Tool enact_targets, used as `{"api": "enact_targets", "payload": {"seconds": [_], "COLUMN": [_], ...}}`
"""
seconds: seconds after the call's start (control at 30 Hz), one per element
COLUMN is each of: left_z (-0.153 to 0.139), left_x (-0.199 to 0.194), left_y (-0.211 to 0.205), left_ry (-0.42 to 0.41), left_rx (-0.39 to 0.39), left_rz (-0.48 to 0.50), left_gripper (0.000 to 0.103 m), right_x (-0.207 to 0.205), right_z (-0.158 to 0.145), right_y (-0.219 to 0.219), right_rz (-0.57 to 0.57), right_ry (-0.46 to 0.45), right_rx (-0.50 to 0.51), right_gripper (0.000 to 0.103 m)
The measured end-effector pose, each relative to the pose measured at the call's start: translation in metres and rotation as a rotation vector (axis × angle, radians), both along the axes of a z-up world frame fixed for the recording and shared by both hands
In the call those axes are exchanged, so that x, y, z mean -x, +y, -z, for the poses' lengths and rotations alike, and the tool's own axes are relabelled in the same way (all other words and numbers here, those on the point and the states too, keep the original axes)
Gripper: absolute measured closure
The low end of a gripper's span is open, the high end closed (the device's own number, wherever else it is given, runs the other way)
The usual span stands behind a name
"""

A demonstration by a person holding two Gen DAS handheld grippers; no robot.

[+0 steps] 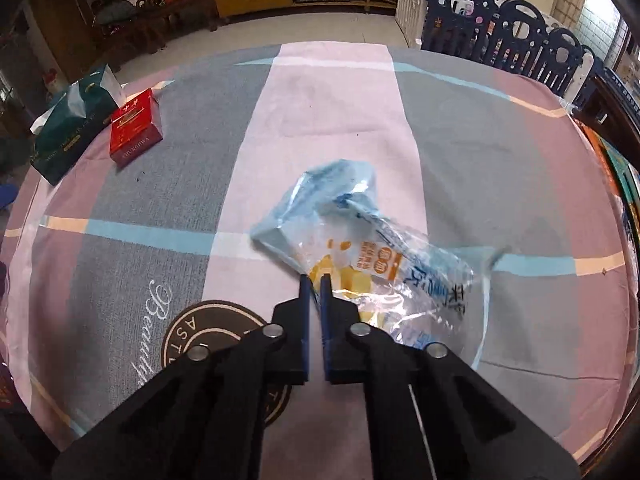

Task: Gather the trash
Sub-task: 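Grasp the red cigarette pack with the left tool while the right tool approaches the clear snack bag, then grasp the clear plastic snack bag with the right tool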

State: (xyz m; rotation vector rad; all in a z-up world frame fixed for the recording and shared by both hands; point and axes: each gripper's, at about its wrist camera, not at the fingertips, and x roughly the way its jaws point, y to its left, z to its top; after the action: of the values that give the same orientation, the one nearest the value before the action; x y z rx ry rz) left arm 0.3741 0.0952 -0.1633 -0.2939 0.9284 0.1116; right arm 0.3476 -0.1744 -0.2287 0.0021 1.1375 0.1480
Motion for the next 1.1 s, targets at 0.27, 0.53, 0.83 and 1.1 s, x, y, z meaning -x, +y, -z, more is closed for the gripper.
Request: {"api": "enact_targets", "payload": {"seconds": [0.27,0.53,0.83,1.1], "left_z": [0.055,0.075,0.028,0.002], "left_x": [-0.119,-0.126,-0.009,0.133], "left_y": [-0.025,-0.036,-0.052,-0.078], "left_ry": [0.231,0.261,0.055,0.020], "left_rx": [-0.115,-0.145,-0.105,-0.087], "left_rz": [-0.082,-0.063,0.033,0.108], "left_gripper": [0.007,0.035,0.045,0.045], "right_x": [0.067,0.106,0.138,0.148], "right_z": [-0.035,-0.046,-0.059,-0.035], "right_y": [-0.027,-0.027,-0.032,-0.010], "right_rz": [0.065,0.069,0.096,0.097], "right_ry": [-0.059,-0.088,-0.105,0.007], "right_rx": [-0.169,-0.152,-0.192,-0.196], "right_gripper": [0.102,0.102,0.102,0.101]}}
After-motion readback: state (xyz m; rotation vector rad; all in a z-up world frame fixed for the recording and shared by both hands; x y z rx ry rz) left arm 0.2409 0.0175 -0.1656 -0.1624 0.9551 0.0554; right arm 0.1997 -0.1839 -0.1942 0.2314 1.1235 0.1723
